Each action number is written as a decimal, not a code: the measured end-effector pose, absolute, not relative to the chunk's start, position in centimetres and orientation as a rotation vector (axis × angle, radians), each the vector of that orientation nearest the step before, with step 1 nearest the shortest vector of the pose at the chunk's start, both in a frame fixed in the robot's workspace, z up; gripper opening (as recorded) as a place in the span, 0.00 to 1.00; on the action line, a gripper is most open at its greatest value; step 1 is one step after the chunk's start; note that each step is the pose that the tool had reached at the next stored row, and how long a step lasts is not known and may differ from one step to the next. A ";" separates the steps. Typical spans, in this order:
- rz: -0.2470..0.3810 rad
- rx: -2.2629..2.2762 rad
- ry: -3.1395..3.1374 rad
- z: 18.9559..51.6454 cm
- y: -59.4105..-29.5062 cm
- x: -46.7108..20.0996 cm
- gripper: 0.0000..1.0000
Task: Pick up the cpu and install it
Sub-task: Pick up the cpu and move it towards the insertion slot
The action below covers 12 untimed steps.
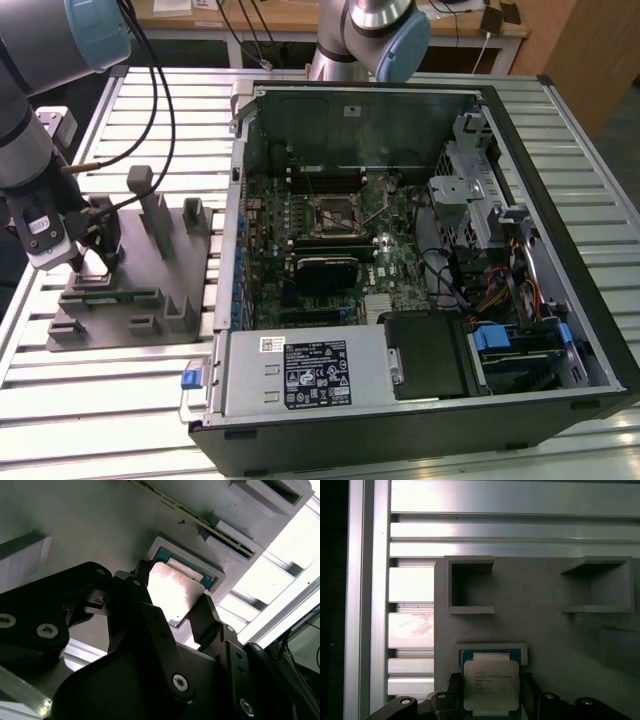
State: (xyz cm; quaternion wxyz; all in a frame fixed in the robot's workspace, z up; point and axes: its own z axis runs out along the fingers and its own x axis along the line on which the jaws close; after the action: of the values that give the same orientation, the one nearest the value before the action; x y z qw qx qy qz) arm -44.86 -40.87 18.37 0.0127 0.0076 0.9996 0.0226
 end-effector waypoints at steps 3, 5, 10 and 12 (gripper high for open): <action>0.075 0.024 3.115 18.3 -40.8 -44.9 0.59; 0.078 0.024 3.115 18.3 -40.8 -44.9 0.59; 0.082 0.024 3.115 18.3 -40.8 -44.9 0.59; 0.083 0.024 3.115 18.3 -40.8 -44.9 0.59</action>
State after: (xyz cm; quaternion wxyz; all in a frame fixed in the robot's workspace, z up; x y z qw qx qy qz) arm -44.86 -40.75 18.29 0.0128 0.0076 0.9995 0.0265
